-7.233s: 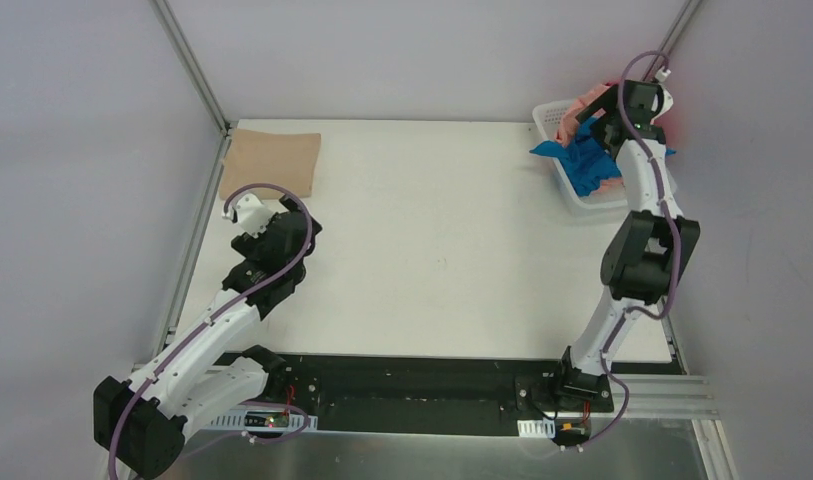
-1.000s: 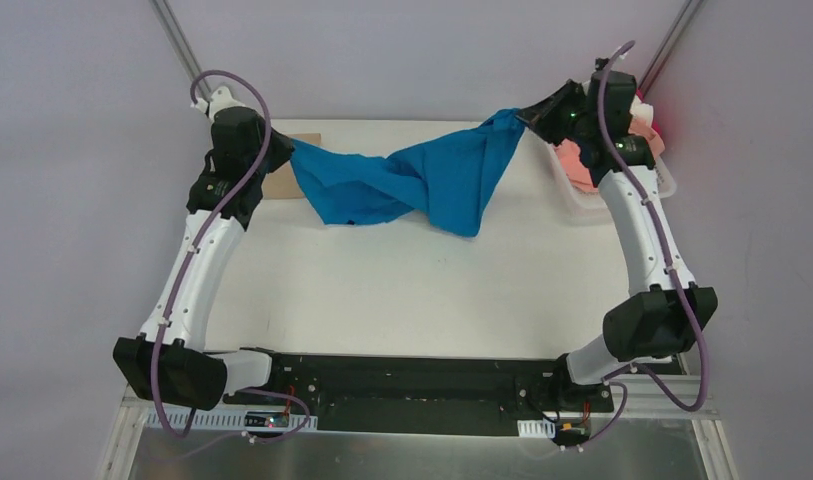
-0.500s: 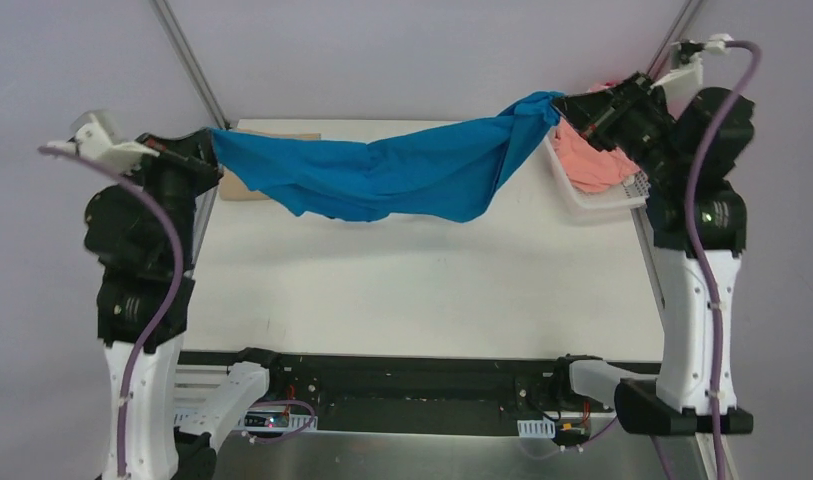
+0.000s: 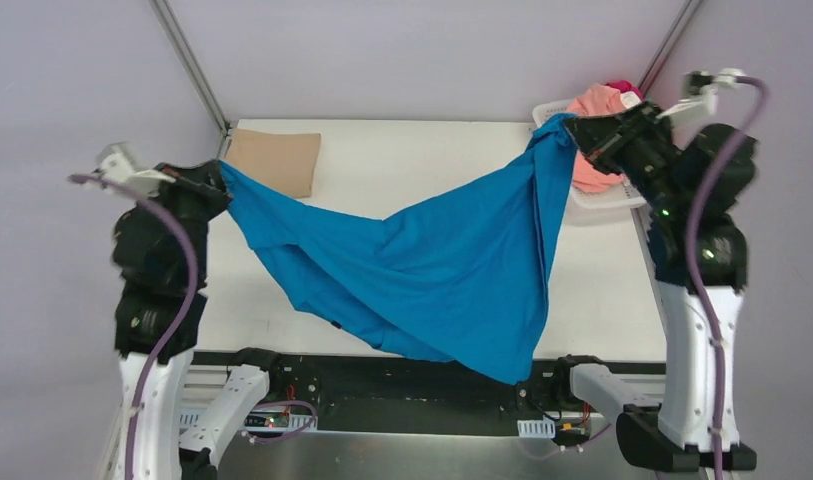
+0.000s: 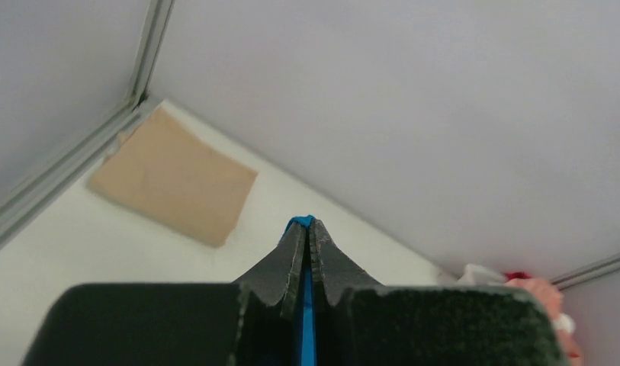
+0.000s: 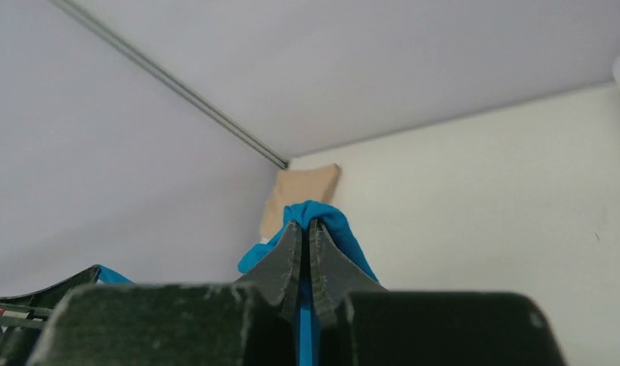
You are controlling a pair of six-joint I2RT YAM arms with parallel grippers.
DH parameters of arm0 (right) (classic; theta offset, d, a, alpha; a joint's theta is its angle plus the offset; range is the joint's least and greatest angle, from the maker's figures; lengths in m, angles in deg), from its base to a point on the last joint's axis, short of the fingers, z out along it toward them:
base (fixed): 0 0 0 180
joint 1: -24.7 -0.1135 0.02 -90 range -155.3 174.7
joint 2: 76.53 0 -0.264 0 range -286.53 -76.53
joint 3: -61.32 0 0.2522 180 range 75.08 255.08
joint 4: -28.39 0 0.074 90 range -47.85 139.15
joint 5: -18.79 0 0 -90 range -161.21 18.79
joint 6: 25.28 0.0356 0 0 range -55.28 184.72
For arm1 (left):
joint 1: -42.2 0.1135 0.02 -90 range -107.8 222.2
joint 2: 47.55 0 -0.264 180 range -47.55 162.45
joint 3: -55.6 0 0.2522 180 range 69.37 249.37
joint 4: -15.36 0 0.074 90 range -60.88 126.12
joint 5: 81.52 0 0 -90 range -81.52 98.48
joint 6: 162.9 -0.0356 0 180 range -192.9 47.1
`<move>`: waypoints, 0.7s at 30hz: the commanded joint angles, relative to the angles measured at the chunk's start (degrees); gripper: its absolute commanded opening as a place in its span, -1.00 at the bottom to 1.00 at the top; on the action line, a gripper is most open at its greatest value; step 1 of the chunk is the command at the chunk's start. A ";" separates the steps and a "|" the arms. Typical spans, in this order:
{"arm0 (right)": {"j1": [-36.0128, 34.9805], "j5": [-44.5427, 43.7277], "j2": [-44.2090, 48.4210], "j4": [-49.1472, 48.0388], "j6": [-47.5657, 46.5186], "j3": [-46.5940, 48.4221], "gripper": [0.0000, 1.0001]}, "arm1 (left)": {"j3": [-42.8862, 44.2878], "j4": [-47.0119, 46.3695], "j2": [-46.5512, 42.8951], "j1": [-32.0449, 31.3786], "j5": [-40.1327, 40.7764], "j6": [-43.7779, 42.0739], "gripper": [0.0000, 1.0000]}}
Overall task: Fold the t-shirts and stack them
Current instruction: Flatten out the tshirt
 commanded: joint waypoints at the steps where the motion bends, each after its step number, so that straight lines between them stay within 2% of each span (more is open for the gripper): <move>1: 0.08 -5.03 -7.59 -6.93 -2.76 -14.97 -1.00 | -10.70 2.02 7.89 0.57 3.58 6.33 -1.00; 4: 0.42 -9.14 -14.80 -13.32 -4.23 -20.87 -1.00 | -16.66 2.37 13.83 0.67 2.31 8.55 -1.00; 6: 0.62 -10.61 -21.93 -13.72 -6.23 -20.27 -1.00 | -19.37 2.59 18.46 0.92 0.64 9.30 -1.00; 7: 0.60 -10.75 -25.72 -12.48 -6.91 -18.72 -0.91 | -20.91 2.77 21.06 1.24 -0.04 9.87 -1.00; 8: 0.64 -10.41 -29.84 -10.81 -7.55 -16.73 -0.72 | -22.11 2.96 23.33 1.63 -0.59 10.73 -1.00; 9: 0.60 -9.96 -34.41 -8.41 -7.94 -13.71 -0.16 | -23.00 2.99 25.81 2.21 -1.64 12.06 -1.00; 10: 0.45 -9.58 -36.81 -5.79 -7.87 -11.60 0.09 | -23.52 2.98 28.54 2.84 -3.68 12.58 -1.00; 11: 0.13 -9.63 -38.47 -3.48 -7.90 -10.20 0.19 | -23.74 2.98 30.13 3.25 -4.65 12.78 -1.00; 13: -1.04 -12.21 -38.13 -2.25 -7.99 -10.88 0.41 | -24.15 2.92 32.06 3.51 -5.42 12.95 -1.00; 16: -3.70 -18.67 -32.37 -1.48 -7.51 -17.04 0.70 | -25.29 2.90 32.46 3.55 -5.38 13.28 -1.00; 21: -7.81 -25.90 -18.90 3.64 1.53 -32.63 0.75 | -29.14 2.68 29.64 3.56 -5.37 13.72 -1.00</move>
